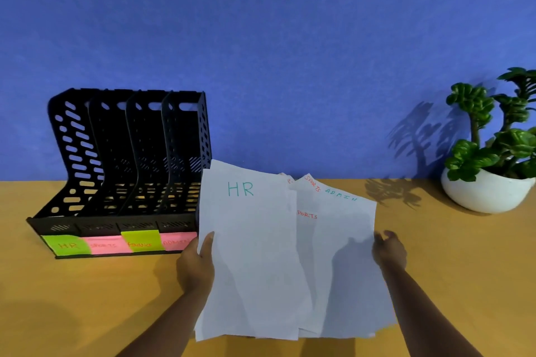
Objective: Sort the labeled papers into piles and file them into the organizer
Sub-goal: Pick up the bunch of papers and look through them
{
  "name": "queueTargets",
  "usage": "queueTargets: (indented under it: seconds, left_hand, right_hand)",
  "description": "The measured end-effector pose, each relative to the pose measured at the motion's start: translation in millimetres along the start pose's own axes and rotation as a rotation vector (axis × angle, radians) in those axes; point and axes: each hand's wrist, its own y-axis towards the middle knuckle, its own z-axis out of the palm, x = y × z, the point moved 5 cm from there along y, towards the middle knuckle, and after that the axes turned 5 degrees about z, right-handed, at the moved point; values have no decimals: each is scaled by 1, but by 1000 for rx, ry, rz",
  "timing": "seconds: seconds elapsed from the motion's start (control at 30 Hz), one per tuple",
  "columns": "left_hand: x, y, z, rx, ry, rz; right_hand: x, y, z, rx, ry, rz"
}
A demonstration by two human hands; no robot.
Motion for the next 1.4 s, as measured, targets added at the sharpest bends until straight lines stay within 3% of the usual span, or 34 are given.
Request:
queueTargets:
  seconds: [0.07, 0.1, 0.2, 0.23, 0.27, 0.37, 0.43, 0.57, 0.9, 1.03, 1.17, 1.27, 1.4]
  left_hand:
    - [-2, -2, 2, 3, -66, -34]
    - [-3, -2, 5, 17, -106, -53]
    - [-12, -3, 18, 70, -180, -51]
    - [-19, -3, 22, 90, -197, -38]
    - [-27, -3, 26, 117, -212, -18]
    - [-53, -4, 39, 276, -300, 53]
    - [-70, -6, 46, 395, -381, 79]
    - [-85, -5, 51, 422, -381, 74]
    - [-69, -5, 59, 409, -352, 55]
    - [-85, 2, 47, 275, -378, 55]
    - [-83, 21, 28, 95, -176, 155]
    - [-61, 27, 17, 101, -2, 163]
    - [-24, 24, -2, 118, 106, 42]
  right_hand:
    - [26, -18, 1, -11, 59, -205]
    - [39, -32, 6, 127, 175, -234]
    - [64, -86, 42, 817, 345, -115]
    - [68, -98, 50, 900, 318, -164]
    - [73, -103, 57, 894, 348, -225]
    - [83, -103, 52, 490, 451, -279]
    - [90, -105, 42, 323, 488, -300]
    - [100, -115, 27, 250, 659, -322]
    - [88, -119, 33, 295, 547, -344]
    - [104, -116, 31, 358, 631, -326]
    - [102, -112, 51, 515, 594, -215]
    - [91, -119, 69, 619, 550, -164]
    - [84, -129, 86, 679, 486, -179]
